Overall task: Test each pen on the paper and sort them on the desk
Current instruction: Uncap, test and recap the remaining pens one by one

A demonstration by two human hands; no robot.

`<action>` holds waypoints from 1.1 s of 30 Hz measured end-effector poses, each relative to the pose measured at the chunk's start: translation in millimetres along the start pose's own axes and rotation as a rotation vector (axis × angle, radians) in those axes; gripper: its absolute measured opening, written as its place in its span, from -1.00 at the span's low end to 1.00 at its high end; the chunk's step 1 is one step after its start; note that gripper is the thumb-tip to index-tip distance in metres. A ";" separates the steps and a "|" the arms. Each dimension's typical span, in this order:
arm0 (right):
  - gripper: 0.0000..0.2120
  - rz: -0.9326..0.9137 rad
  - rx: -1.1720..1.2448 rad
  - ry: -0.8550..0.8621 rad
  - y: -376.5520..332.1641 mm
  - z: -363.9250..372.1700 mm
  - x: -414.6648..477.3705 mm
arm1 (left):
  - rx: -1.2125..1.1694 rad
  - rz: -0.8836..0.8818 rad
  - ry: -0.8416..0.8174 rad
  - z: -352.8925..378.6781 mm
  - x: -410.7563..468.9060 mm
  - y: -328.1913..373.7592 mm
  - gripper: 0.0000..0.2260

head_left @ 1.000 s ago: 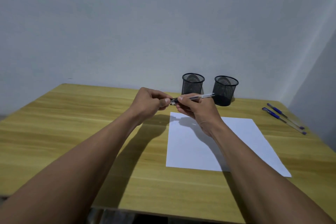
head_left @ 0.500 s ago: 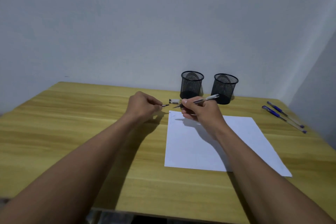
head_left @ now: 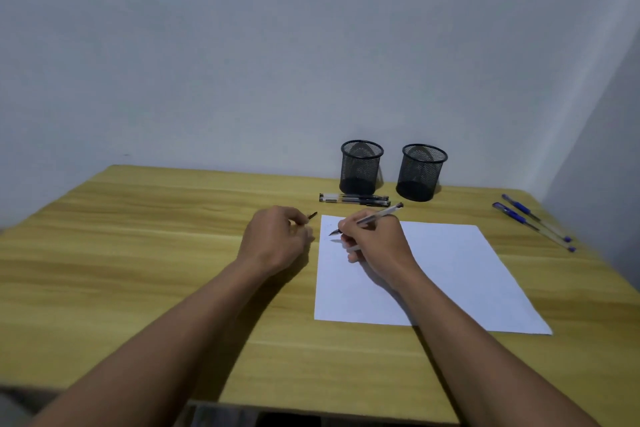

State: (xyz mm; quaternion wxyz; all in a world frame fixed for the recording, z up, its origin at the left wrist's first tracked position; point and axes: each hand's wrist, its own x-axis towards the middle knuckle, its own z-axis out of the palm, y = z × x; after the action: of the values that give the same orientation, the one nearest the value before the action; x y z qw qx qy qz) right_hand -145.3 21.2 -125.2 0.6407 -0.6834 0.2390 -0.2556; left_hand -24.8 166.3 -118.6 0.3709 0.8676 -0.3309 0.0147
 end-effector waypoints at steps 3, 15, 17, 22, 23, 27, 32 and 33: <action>-0.93 -0.016 -0.072 0.002 2.6 -0.4 0.3 | 0.099 0.109 -0.075 -0.4 -28.0 -7.1 -0.63; -0.88 -0.059 -0.202 0.005 9.5 3.4 1.2 | 0.239 0.170 -0.107 5.0 -38.4 -14.8 -0.50; -0.87 -0.055 -0.225 -0.007 10.6 3.9 1.7 | 0.239 0.172 -0.098 5.3 -38.0 -15.0 -0.51; -0.84 -0.091 -0.268 0.053 11.3 3.7 0.0 | 0.230 0.152 -0.101 6.7 -38.2 -15.9 -0.50; -0.83 -0.095 -0.277 0.059 11.2 3.8 -0.3 | 0.226 0.151 -0.101 6.9 -38.2 -16.5 -0.50; -0.86 -0.073 -0.255 0.032 12.3 4.3 -0.1 | 0.214 0.146 -0.103 7.2 -38.0 -17.8 -0.49; -0.87 -0.070 -0.287 0.062 13.8 3.8 -0.7 | 0.213 0.147 -0.103 6.4 -38.5 -17.0 -0.49; -0.87 -0.072 -0.295 0.073 13.3 3.6 -0.8 | 0.213 0.146 -0.103 6.3 -38.6 -16.8 -0.50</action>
State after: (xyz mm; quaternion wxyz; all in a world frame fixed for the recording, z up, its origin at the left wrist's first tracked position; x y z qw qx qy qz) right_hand -143.4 23.5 -138.7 0.5150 -0.7684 0.2723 -0.2650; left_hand -46.5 192.4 -144.3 0.2573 0.8752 -0.4084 0.0321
